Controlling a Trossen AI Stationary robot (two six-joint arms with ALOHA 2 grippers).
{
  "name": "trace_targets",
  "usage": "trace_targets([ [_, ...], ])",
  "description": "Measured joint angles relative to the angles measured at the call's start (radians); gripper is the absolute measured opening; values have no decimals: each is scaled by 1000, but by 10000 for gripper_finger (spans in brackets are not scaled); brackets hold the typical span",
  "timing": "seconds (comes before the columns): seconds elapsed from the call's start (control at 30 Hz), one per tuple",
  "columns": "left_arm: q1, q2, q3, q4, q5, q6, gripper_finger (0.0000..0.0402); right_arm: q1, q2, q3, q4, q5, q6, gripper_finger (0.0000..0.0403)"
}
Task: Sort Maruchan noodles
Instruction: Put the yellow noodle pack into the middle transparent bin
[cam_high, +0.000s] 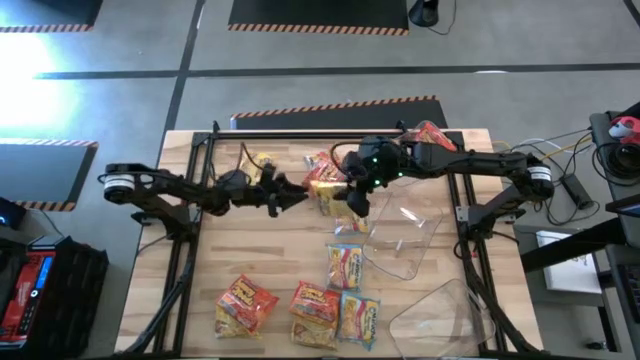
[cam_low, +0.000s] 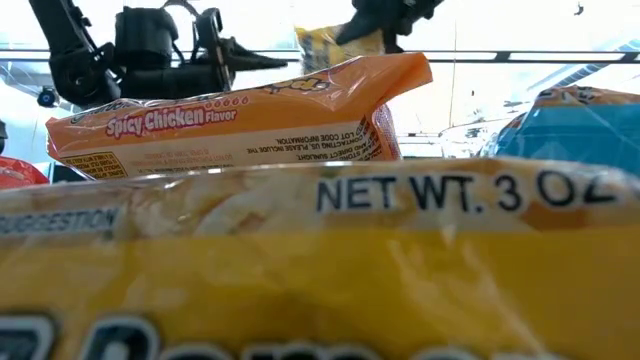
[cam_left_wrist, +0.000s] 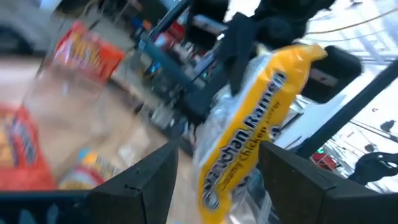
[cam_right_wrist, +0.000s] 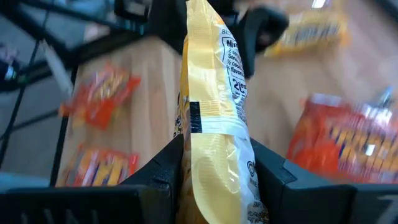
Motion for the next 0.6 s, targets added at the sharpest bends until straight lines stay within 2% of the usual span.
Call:
trace_targets([
  [0.13,-4,-38,32,2,-5,71,206,-1,-2,-1,117,51,0,111],
  [0.3,-7,-111,66,-26,-6,148,206,-1,-24,5,148,72,-15,111],
  [0.37,-7,-140,73,-74,-29,179,206,-1,-45,5,153,76,-20,111],
  [0.5,-7,-185,76,-166,-96,226,206,-1,-89,5,180,153,-38,112],
  [0.6,-7,-190,87,-168,-106,248,206,-1,-109,0,290,200,-34,112],
])
